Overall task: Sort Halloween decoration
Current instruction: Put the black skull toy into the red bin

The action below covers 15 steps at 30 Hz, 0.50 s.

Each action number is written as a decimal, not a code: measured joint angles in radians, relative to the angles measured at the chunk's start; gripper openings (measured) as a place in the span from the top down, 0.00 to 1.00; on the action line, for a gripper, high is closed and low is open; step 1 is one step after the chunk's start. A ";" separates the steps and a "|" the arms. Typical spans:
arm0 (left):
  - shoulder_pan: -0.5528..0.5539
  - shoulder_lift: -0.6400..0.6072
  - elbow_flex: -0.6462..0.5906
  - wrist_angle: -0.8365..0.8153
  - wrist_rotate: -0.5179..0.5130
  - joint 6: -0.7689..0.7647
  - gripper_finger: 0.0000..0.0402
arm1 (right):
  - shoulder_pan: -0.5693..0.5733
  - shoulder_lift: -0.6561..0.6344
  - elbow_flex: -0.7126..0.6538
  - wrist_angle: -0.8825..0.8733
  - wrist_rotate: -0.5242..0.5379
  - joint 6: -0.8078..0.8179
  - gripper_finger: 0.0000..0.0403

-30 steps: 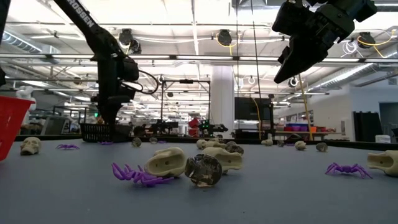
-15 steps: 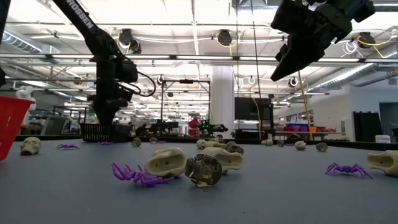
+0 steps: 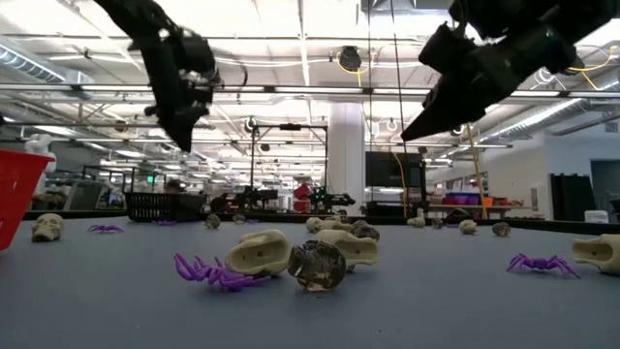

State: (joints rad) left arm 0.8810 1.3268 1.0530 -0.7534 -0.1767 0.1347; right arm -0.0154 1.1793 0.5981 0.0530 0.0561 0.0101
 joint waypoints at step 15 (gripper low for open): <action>-0.473 -0.293 -0.506 0.727 0.053 -0.051 0.99 | -0.021 0.053 -0.070 0.090 0.054 0.147 0.99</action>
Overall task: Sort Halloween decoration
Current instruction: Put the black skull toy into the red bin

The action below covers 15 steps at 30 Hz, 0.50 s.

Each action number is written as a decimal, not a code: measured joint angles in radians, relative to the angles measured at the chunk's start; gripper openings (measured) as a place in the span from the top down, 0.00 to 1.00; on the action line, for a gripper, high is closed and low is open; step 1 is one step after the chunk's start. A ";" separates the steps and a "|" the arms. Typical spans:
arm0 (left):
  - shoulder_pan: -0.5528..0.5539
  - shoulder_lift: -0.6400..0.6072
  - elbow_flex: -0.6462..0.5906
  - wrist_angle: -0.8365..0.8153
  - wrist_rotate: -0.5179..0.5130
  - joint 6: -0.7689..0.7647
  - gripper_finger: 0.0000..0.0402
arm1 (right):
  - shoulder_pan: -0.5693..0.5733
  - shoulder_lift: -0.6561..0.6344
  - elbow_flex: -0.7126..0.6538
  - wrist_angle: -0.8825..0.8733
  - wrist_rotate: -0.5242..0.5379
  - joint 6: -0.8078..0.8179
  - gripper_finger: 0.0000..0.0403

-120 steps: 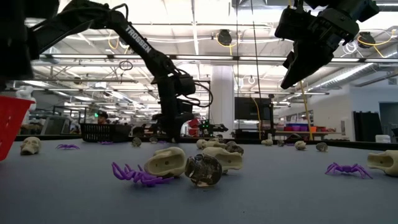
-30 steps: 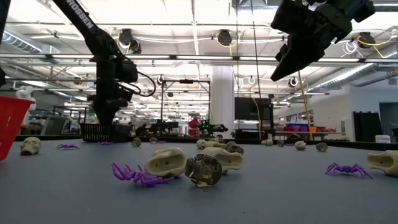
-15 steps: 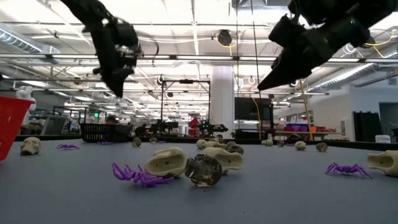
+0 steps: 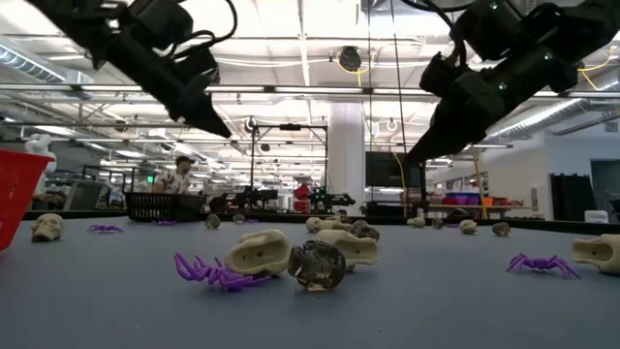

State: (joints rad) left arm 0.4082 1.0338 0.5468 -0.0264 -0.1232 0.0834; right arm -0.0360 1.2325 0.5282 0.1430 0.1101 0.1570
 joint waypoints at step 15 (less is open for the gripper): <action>-0.306 -0.001 -0.224 0.440 -0.002 -0.048 0.98 | 0.051 0.298 0.017 0.249 0.183 0.145 0.69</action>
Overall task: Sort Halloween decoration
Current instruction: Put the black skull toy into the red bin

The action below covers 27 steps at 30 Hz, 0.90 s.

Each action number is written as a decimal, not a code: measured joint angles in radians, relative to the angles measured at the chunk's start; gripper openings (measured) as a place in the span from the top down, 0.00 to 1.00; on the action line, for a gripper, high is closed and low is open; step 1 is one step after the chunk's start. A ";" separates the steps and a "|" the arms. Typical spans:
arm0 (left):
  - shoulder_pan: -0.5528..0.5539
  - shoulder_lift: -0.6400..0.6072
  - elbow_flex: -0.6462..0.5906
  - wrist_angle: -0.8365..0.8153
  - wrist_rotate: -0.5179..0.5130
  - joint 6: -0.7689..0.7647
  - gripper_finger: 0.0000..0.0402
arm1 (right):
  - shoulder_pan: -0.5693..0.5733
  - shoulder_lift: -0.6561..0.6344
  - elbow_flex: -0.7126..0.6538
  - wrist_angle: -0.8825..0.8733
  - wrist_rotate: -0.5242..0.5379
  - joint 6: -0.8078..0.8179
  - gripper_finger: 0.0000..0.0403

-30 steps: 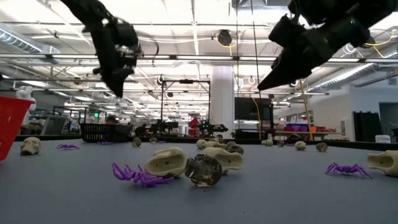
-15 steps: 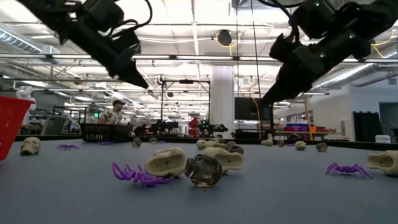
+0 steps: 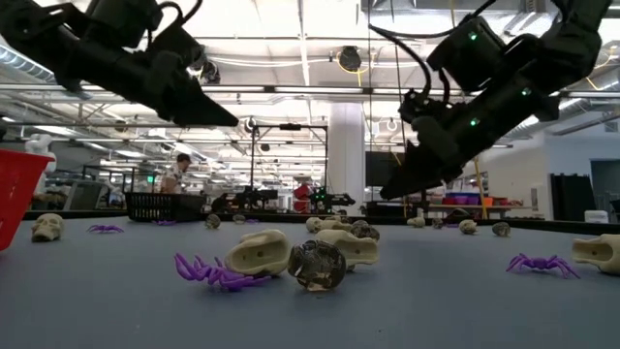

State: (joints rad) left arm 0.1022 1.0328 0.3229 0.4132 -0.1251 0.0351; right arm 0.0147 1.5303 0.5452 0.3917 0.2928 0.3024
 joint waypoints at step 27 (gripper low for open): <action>-0.065 0.001 -0.220 0.358 -0.067 0.023 0.98 | -0.044 0.303 0.181 0.019 0.022 0.053 0.74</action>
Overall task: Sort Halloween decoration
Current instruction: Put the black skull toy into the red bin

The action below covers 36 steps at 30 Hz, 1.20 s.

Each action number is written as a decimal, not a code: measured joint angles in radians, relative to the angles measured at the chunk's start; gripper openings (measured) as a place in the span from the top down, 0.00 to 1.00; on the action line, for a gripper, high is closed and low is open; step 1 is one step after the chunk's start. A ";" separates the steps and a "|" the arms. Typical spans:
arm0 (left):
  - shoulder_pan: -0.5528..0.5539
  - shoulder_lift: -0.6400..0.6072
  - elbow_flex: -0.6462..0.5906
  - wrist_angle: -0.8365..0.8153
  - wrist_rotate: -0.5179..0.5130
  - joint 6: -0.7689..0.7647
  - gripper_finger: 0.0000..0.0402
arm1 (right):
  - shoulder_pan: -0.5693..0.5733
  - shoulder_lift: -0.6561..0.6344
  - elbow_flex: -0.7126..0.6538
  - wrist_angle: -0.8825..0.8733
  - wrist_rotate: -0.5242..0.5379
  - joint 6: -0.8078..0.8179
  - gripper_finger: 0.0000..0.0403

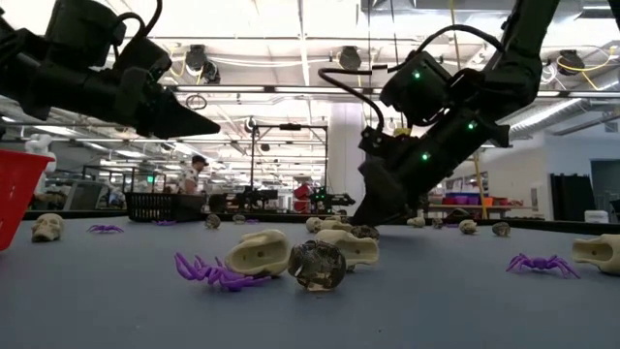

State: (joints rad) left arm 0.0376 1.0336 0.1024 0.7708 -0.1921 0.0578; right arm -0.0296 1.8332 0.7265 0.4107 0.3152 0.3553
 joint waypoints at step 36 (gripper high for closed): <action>0.023 0.000 0.000 -0.022 -0.049 -0.026 0.98 | 0.087 0.097 0.151 0.044 -0.091 -0.070 0.92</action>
State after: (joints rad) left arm 0.0608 1.0336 0.1024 0.7487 -0.2408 0.0319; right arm 0.0577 1.9299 0.8772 0.4552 0.2241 0.2851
